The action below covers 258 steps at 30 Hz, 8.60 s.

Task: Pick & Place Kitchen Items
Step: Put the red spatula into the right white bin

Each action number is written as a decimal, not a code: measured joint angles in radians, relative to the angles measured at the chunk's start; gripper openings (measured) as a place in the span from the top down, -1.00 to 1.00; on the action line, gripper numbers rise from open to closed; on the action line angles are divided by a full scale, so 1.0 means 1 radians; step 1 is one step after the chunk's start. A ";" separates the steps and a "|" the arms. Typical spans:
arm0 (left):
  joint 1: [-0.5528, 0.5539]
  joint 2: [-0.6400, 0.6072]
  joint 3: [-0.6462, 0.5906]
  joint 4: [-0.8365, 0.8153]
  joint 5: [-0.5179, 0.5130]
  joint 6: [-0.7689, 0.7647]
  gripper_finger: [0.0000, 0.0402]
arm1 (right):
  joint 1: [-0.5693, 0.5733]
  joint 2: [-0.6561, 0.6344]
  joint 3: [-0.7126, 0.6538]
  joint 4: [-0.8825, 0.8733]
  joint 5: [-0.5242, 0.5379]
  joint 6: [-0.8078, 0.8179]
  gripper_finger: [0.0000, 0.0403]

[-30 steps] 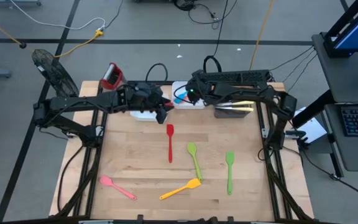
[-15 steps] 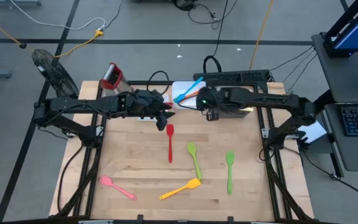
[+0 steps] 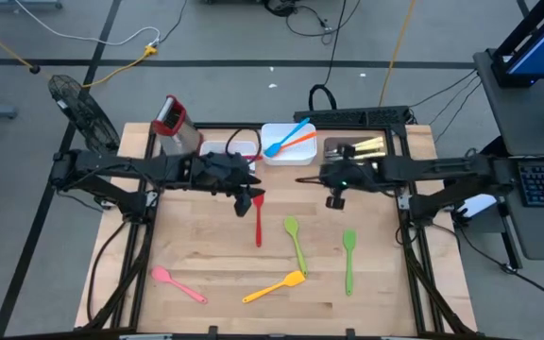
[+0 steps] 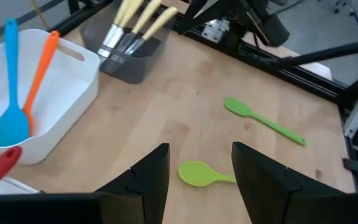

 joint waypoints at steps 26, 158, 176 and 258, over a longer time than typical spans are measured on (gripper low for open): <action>-0.103 0.130 0.008 -0.043 -0.154 -0.429 0.12 | 0.036 -0.647 -0.518 0.358 -0.153 0.258 1.00; -0.006 0.654 0.219 -0.301 0.003 -0.937 0.98 | 0.033 -0.876 -0.551 0.267 -0.119 0.123 0.98; -0.005 0.650 0.222 -0.287 -0.043 -0.916 1.00 | 0.033 -0.876 -0.551 0.267 -0.118 0.123 0.98; -0.239 0.706 0.220 -0.300 -0.172 -1.127 0.89 | 0.033 -0.875 -0.551 0.268 -0.092 0.071 0.98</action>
